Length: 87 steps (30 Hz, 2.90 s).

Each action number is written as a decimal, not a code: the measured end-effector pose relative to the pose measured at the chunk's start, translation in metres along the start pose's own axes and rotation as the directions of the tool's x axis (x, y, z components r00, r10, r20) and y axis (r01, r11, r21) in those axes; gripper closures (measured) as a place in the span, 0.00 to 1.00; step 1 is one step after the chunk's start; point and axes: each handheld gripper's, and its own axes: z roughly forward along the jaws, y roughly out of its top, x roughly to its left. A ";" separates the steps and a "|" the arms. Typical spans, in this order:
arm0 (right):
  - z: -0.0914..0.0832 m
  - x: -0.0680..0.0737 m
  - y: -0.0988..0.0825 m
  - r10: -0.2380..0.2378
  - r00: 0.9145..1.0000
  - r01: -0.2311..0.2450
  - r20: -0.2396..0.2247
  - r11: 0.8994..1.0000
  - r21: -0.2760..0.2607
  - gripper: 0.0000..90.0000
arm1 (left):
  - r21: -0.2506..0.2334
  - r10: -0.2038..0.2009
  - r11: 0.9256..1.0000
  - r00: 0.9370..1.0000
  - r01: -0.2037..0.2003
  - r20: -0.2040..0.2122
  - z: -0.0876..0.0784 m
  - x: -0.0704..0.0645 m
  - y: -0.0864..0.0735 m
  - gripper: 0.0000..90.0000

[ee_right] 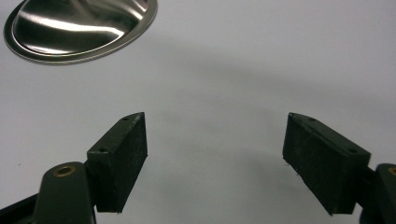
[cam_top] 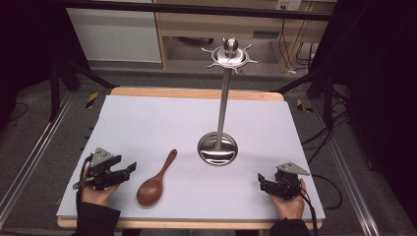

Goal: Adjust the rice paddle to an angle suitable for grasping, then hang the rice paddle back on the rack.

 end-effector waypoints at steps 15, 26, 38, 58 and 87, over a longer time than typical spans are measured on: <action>0.001 -0.001 0.000 0.004 1.000 -0.004 -0.008 1.000 0.007 0.25 | 0.017 0.040 0.999 0.999 -0.040 0.035 0.001 -0.018 0.012 0.35; 0.001 -0.001 -0.001 0.008 1.000 -0.008 -0.008 1.000 0.009 0.25 | 0.020 0.076 0.997 0.996 -0.077 0.052 0.001 -0.029 0.023 0.35; -0.001 -0.001 -0.002 0.005 1.000 -0.005 -0.010 1.000 0.003 0.26 | 0.044 0.113 0.992 0.990 -0.117 0.078 0.008 -0.044 0.036 0.36; 0.000 -0.001 -0.002 0.003 1.000 -0.003 -0.006 1.000 0.011 0.27 | 0.105 0.141 0.983 0.984 -0.152 0.109 0.028 -0.052 0.050 0.40; 0.002 0.000 -0.002 -0.003 1.000 0.004 -0.025 1.000 0.020 0.31 | 0.264 0.139 0.946 0.972 -0.187 0.187 0.057 -0.069 0.054 0.48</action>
